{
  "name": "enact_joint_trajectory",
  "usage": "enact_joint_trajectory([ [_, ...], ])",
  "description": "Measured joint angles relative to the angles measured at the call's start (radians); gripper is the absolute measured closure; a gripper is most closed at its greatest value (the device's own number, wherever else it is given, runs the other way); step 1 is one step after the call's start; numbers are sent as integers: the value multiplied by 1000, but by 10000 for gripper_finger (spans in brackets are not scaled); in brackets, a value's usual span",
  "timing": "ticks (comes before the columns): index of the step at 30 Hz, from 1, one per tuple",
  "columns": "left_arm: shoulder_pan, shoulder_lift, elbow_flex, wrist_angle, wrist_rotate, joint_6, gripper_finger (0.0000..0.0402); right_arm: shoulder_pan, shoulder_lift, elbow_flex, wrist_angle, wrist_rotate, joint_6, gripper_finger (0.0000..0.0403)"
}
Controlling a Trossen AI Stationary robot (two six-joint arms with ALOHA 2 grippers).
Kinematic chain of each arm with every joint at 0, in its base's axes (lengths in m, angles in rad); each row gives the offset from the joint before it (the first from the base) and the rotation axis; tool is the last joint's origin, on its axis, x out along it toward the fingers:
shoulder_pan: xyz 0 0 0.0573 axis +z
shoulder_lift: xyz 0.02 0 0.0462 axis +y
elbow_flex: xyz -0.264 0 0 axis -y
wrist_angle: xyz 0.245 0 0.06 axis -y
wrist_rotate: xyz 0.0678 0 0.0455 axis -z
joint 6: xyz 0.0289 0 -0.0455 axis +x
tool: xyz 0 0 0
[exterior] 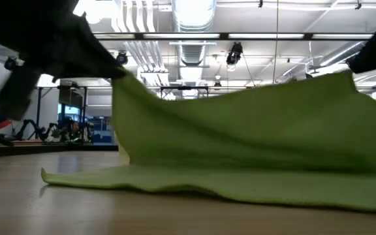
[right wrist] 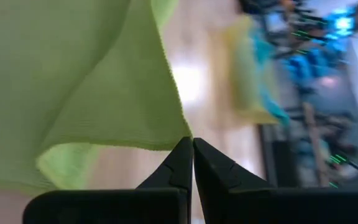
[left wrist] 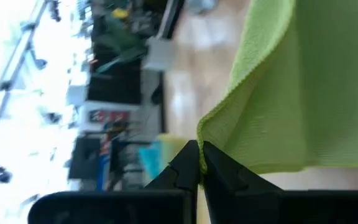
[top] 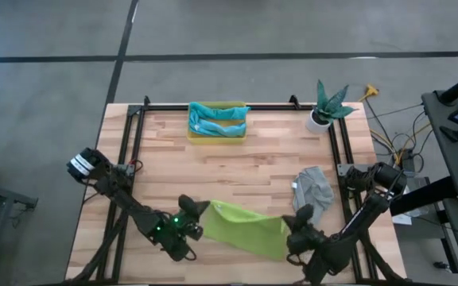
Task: Roll microfiber towels into tight, uniform cylinder then place into a basket
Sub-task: Roll the green towel
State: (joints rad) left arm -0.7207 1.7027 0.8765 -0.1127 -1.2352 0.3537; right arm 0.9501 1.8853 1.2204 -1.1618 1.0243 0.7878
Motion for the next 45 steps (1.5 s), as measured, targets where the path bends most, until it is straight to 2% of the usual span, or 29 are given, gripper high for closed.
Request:
enact_joint_trajectory([
  [3, 37, -1, 1, 0, -40, 23, 402, -5, -1, -2, -148, 56, 159, 394],
  [7, 104, -1, 0, -1, -40, 20, 401, -18, -1, -7, -270, 59, 291, 394],
  [14, 204, -1, 0, 4, -29, 19, 401, -53, -1, -49, -266, 18, 326, 394],
  [17, 235, -2, 0, 5, 15, 18, 401, -79, -1, -79, -266, 16, 360, 394],
  [23, 236, -2, 0, 7, 49, -39, 401, -95, -1, -118, -211, 14, 362, 394],
  [25, 220, -2, 0, 7, 55, -64, 401, -87, -1, -111, -206, -15, 365, 394],
  [30, 166, -2, -1, -35, 138, -180, 401, -60, -1, -45, -193, -182, 365, 394],
  [35, 111, -2, -1, -113, 224, -331, 401, -19, -1, 20, -43, -290, 298, 394],
  [41, 63, -2, -6, -135, 343, -439, 401, 0, -1, 34, 337, -434, 20, 394],
  [45, 42, -2, -7, -134, 393, -478, 401, 1, -1, 34, 383, -464, -45, 394],
])
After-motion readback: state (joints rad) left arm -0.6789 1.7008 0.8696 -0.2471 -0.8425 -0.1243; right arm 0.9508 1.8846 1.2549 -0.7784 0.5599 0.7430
